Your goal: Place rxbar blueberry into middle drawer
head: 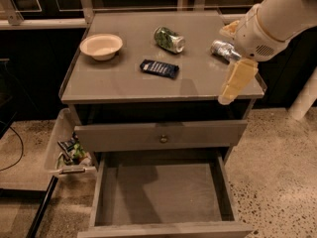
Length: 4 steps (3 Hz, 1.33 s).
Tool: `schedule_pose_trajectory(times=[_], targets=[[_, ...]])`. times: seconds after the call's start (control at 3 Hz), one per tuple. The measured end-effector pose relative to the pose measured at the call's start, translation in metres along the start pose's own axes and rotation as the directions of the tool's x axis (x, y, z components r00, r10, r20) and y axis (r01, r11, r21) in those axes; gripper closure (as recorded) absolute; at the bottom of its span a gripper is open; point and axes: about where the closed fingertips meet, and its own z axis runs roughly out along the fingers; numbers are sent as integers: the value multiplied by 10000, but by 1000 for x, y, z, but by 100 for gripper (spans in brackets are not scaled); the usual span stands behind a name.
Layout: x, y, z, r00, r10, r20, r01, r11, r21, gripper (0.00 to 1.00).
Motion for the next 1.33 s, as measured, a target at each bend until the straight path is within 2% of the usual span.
schedule_pose_trajectory(times=[0.33, 0.67, 1.0, 1.33], targets=[[-4, -1, 18, 9991, 260, 348, -263, 9996, 81, 0], [-12, -9, 47, 9881, 741, 1347, -767, 9969, 144, 0], [-21, -16, 74, 9628, 1321, 2359, -1337, 9910, -90, 0], [-32, -20, 99, 9238, 2022, 3252, -1877, 9793, -757, 0]])
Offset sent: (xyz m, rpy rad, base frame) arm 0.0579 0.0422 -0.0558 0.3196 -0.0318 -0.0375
